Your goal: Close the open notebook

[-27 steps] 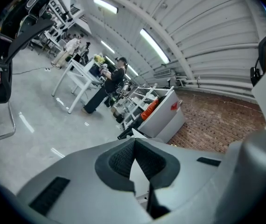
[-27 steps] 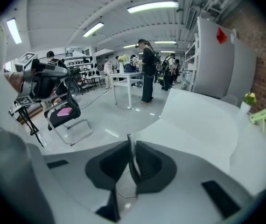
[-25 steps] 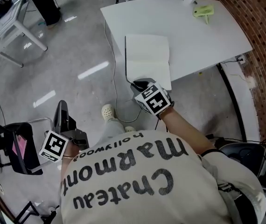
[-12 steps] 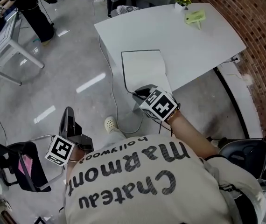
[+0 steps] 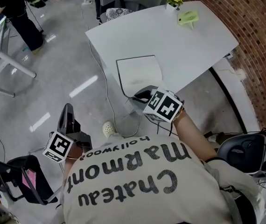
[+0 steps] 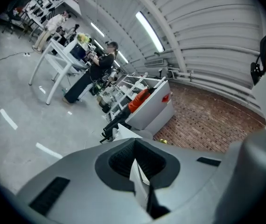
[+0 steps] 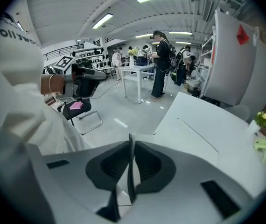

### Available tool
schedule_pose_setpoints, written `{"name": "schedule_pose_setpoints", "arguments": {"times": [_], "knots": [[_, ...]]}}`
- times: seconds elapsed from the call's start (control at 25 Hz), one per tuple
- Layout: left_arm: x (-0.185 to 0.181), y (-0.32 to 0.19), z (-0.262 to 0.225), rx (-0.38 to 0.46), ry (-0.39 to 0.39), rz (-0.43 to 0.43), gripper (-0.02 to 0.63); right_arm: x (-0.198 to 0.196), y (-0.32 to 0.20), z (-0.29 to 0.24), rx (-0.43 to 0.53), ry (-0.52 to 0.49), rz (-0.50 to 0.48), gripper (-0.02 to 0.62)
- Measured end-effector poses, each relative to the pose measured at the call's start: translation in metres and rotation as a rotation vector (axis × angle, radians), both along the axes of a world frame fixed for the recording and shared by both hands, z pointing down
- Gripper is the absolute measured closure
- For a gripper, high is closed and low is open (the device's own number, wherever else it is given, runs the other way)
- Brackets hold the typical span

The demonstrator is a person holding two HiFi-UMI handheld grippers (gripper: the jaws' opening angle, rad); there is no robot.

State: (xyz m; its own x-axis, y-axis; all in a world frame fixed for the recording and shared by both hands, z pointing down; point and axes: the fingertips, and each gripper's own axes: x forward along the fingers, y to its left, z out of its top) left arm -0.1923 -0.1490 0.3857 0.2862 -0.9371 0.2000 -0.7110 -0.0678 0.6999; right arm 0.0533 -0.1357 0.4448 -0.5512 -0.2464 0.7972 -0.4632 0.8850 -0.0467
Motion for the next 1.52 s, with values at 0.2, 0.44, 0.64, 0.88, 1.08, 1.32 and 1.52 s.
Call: {"name": "schedule_pose_setpoints", "arguments": {"times": [0.2,0.44,0.64,0.88,1.08,1.32,1.52], "knots": [[0.003,-0.036,-0.005,0.014,0.002,0.057,0.604,0.001,-0.017,-0.009,0.004,0.018,0.007,0.560],[-0.002,-0.071,-0.009,0.030,0.000,0.104,0.604,0.000,-0.037,-0.016,0.007,0.027,0.038,0.560],[-0.006,-0.093,-0.011,0.033,0.018,0.135,0.604,-0.001,-0.051,-0.022,0.016,0.060,0.040,0.560],[-0.008,-0.115,-0.011,0.039,0.031,0.166,0.604,-0.001,-0.063,-0.025,0.010,0.092,0.050,0.560],[-0.019,-0.130,-0.010,0.041,0.026,0.178,0.604,-0.004,-0.072,-0.024,-0.020,0.069,0.066,0.558],[-0.033,-0.148,-0.007,0.040,0.022,0.198,0.604,-0.010,-0.081,-0.020,-0.037,0.058,0.062,0.558],[-0.043,-0.159,0.001,0.031,0.024,0.215,0.604,-0.009,-0.093,-0.020,-0.038,0.054,0.101,0.558]]}}
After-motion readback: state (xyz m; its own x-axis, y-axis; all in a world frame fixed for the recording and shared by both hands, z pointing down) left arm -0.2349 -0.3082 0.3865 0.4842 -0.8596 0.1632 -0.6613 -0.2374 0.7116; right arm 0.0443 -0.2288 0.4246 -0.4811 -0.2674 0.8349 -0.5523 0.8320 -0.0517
